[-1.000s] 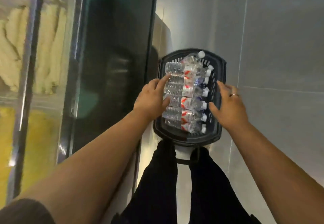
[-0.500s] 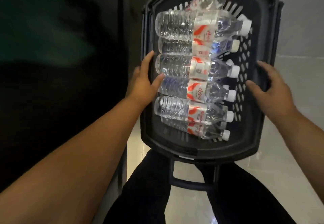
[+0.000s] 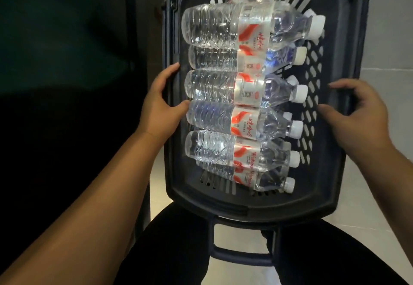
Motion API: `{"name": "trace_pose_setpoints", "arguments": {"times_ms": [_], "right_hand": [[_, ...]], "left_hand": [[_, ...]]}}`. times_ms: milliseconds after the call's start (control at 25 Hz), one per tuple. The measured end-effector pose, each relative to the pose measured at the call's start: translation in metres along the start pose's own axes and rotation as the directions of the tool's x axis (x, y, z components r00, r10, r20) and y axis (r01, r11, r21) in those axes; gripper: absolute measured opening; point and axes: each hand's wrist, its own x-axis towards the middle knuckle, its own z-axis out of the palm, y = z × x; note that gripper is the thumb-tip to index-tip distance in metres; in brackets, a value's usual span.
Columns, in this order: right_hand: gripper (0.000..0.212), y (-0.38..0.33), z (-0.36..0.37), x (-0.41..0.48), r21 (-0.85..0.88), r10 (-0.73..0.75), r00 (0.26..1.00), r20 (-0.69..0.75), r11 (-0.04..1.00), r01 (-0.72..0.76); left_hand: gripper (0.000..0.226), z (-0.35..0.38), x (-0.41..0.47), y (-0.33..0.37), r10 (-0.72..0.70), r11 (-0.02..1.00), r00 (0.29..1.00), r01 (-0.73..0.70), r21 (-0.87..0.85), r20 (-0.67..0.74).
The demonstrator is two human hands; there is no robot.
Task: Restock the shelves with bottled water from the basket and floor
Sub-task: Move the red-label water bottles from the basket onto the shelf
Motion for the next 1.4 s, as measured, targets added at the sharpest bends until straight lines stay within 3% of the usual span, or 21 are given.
{"name": "trace_pose_setpoints", "arguments": {"times_ms": [320,600,800,1120,1400], "right_hand": [[0.039,0.01,-0.008,-0.006,0.075,-0.008,1.0,-0.025,0.997,0.01],[0.037,0.009,-0.025,-0.01,0.034,-0.05,0.997,-0.066,0.998,0.052],[0.041,-0.002,-0.057,-0.033,0.071,0.022,0.995,-0.094,0.997,-0.016],[0.041,-0.05,-0.173,-0.109,0.218,0.121,0.962,-0.246,0.974,-0.067],[0.031,-0.101,-0.322,-0.211,0.368,0.215,0.903,-0.373,0.927,-0.068]], "left_hand": [[0.076,0.009,-0.005,0.002,-0.013,1.0,0.998,0.013,-0.002,0.064],[0.082,0.01,-0.021,0.019,-0.165,0.984,0.98,0.171,-0.049,0.114],[0.081,0.003,-0.041,0.062,-0.172,0.984,0.975,0.175,-0.009,0.139],[0.083,-0.019,-0.1,0.211,-0.084,0.99,0.974,0.059,0.124,0.212],[0.081,-0.015,-0.184,0.39,0.078,0.953,0.932,-0.174,0.249,0.353]]}}
